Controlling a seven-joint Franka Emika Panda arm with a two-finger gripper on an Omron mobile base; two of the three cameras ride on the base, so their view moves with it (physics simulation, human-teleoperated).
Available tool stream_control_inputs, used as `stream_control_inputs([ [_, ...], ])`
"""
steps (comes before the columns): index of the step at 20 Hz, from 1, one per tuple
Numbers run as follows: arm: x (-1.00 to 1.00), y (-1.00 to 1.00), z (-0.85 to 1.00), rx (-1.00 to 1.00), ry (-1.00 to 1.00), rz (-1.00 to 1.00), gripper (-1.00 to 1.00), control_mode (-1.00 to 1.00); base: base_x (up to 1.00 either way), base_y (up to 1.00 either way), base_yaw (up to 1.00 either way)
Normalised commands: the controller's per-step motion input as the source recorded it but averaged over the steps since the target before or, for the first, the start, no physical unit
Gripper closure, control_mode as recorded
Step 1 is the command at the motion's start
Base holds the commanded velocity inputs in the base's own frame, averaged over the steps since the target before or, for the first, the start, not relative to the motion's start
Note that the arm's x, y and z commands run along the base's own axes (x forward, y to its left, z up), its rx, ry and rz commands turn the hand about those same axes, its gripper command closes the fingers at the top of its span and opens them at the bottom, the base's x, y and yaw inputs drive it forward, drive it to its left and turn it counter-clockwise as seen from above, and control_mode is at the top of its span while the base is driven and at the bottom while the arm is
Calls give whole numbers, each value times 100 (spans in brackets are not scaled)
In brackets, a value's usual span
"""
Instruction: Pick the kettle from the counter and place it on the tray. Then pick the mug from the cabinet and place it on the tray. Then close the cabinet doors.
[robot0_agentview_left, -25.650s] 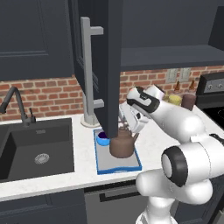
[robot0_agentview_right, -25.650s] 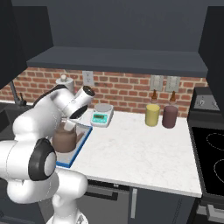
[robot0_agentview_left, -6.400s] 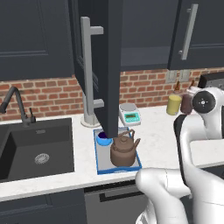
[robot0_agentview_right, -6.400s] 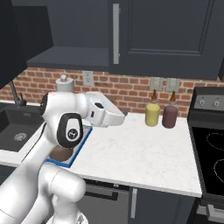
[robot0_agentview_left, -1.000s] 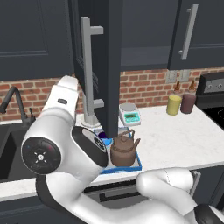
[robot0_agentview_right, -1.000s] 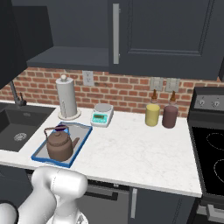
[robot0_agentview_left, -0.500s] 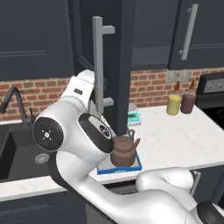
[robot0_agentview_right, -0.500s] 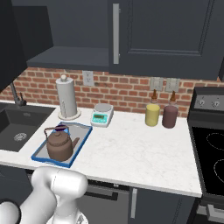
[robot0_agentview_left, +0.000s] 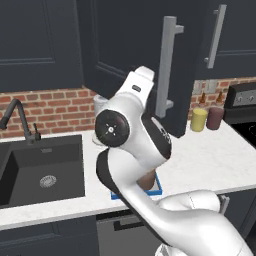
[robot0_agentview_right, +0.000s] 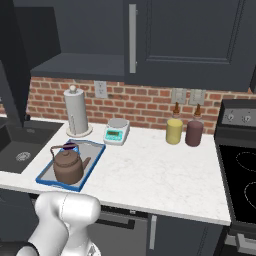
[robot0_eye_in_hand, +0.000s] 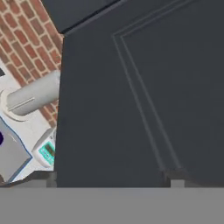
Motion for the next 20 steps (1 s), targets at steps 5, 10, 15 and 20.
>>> stream_control_inputs([
  [5,58,-96,4,11,-2,2,-100,-100,0,0,0],
  [10,77,-81,0,15,0,11,-100,-100,0,0,0],
  [15,86,-67,0,17,0,17,-100,-100,0,0,0],
  [20,89,-51,0,16,0,17,-100,-100,0,0,0],
])
